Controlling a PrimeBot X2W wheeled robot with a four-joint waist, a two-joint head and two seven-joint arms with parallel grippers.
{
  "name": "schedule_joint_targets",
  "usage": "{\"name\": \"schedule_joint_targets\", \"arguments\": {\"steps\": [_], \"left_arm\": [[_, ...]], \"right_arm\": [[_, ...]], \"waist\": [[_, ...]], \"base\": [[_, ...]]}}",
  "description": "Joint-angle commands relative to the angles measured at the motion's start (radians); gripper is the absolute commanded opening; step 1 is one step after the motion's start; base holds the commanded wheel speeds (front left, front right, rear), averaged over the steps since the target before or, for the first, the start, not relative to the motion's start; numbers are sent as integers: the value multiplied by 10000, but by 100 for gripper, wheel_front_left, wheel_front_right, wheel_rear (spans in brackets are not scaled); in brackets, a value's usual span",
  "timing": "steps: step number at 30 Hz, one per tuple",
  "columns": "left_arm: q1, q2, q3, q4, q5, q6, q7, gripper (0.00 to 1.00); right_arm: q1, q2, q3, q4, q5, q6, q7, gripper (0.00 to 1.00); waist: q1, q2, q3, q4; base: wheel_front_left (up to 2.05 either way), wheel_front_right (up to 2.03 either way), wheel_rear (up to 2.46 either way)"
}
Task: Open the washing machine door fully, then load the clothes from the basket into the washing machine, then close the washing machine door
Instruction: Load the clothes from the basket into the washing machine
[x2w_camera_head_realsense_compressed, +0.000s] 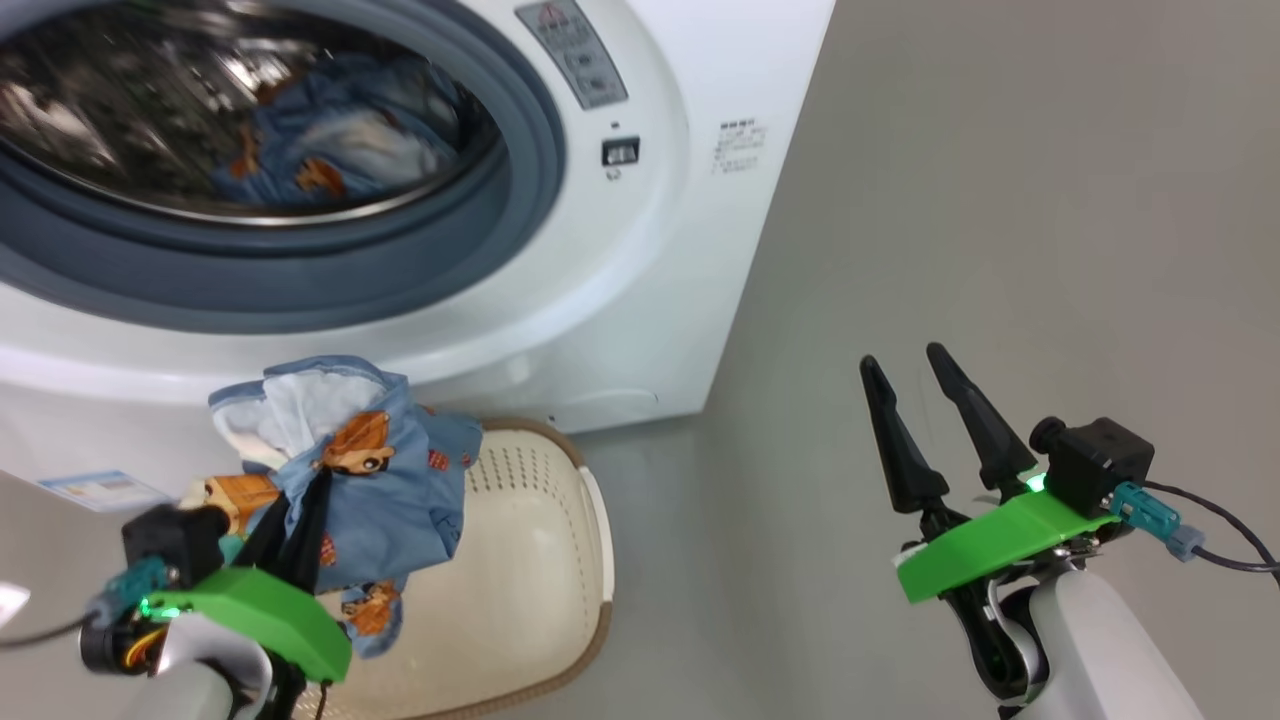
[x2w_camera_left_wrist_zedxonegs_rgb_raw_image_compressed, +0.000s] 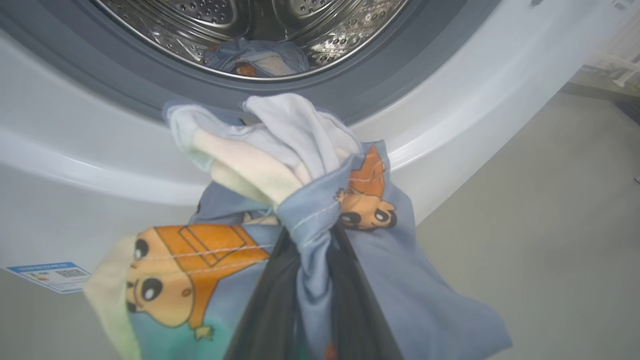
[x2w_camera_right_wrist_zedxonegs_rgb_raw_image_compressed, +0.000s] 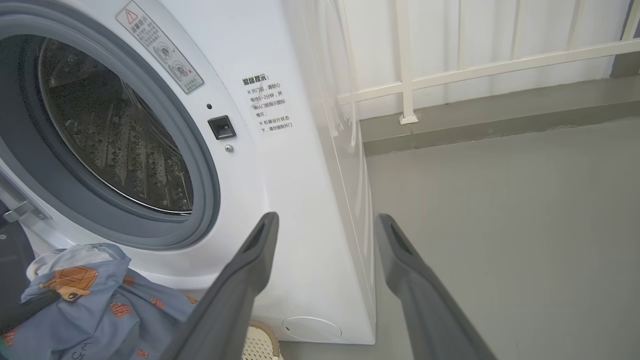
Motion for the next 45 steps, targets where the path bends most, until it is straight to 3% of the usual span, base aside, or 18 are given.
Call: {"name": "schedule_joint_targets", "arguments": {"steps": [1,10,19,33,45], "left_arm": [[263,330,670,-687,289,145,-136,0],[1683,84,1735,-2734,1044,677,-137,0],[2569,-305,2305,-3884,1630,943,-137,0],[2520,-534,2594,-4123,1874,721,-137,0],[200,-291,2611,-3732,2121,314,-45,0]], "right_arm": [[193,-81,251,-175,72,16,-48,100],[621,-359,334,-73,254,16,-48,100],[893,-642,334,-53,443,16,-48,100],[850,-759,290,-204,417,16,-48,100],[513,-506,449,-328,293,16,-48,100]], "waist": [[0,0,-668,271],[0,0,-1536,423],[0,0,-2011,625],[0,0,-1878,779],[0,0,-1082,513]], "base": [[0,0,0],[0,0,0],[0,0,0],[0,0,0],[0,0,0]]}}
